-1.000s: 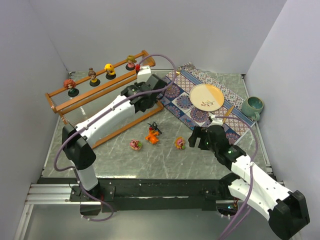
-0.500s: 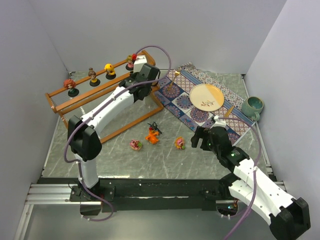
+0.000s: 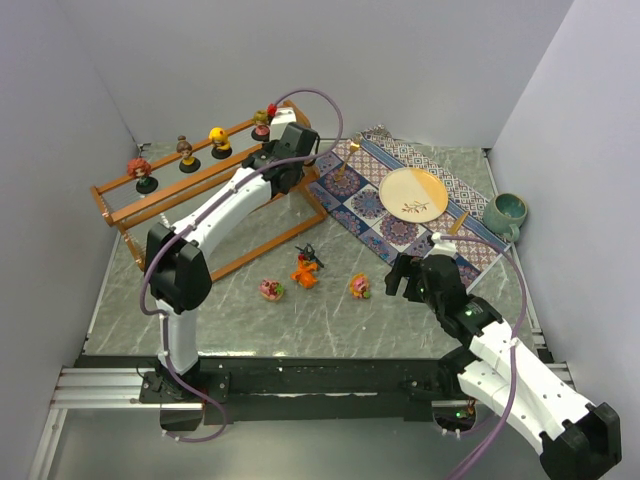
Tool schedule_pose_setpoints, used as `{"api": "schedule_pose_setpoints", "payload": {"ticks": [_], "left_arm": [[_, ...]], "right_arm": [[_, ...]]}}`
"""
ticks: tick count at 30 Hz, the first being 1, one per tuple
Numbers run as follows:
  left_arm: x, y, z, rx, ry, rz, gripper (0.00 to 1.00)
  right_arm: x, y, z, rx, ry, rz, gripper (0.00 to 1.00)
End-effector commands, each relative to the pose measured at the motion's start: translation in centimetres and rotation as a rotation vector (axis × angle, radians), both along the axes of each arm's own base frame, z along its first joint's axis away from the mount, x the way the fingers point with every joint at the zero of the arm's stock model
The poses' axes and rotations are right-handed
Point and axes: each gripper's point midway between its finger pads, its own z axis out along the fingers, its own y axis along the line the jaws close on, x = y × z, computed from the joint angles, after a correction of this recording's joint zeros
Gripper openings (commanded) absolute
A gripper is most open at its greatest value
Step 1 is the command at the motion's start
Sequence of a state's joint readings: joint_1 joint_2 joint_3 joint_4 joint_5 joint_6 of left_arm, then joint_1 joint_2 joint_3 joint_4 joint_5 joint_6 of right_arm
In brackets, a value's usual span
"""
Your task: Place and organize the plastic toys onto the shelf
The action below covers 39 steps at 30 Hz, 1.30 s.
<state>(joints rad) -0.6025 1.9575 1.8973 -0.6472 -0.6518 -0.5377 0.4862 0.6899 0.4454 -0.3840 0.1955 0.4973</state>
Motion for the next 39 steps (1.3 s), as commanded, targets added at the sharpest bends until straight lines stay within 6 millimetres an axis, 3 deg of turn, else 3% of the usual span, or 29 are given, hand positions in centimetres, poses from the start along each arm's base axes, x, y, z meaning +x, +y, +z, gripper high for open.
{"api": "schedule_pose_setpoints", "payload": {"ticks": [1, 20, 29, 39], "left_arm": [[1.0, -0.5, 3.1, -0.054, -0.069, -0.014, 0.25], [1.3, -0.2, 1.7, -0.046, -0.026, -0.024, 0.49], [1.3, -0.1, 1.1, -0.036, -0.012, -0.023, 0.52], [0.5, -0.1, 2.9, -0.085, -0.035, -0.032, 0.6]], "right_arm": [[0.7, -0.2, 1.2, -0.001, -0.036, -0.024, 1.0], [0.8, -0.3, 1.1, -0.005, -0.031, -0.026, 1.0], [0.8, -0.2, 1.1, -0.005, -0.029, -0.023, 1.0], [0.8, -0.2, 1.1, -0.003, -0.031, -0.022, 1.0]]}}
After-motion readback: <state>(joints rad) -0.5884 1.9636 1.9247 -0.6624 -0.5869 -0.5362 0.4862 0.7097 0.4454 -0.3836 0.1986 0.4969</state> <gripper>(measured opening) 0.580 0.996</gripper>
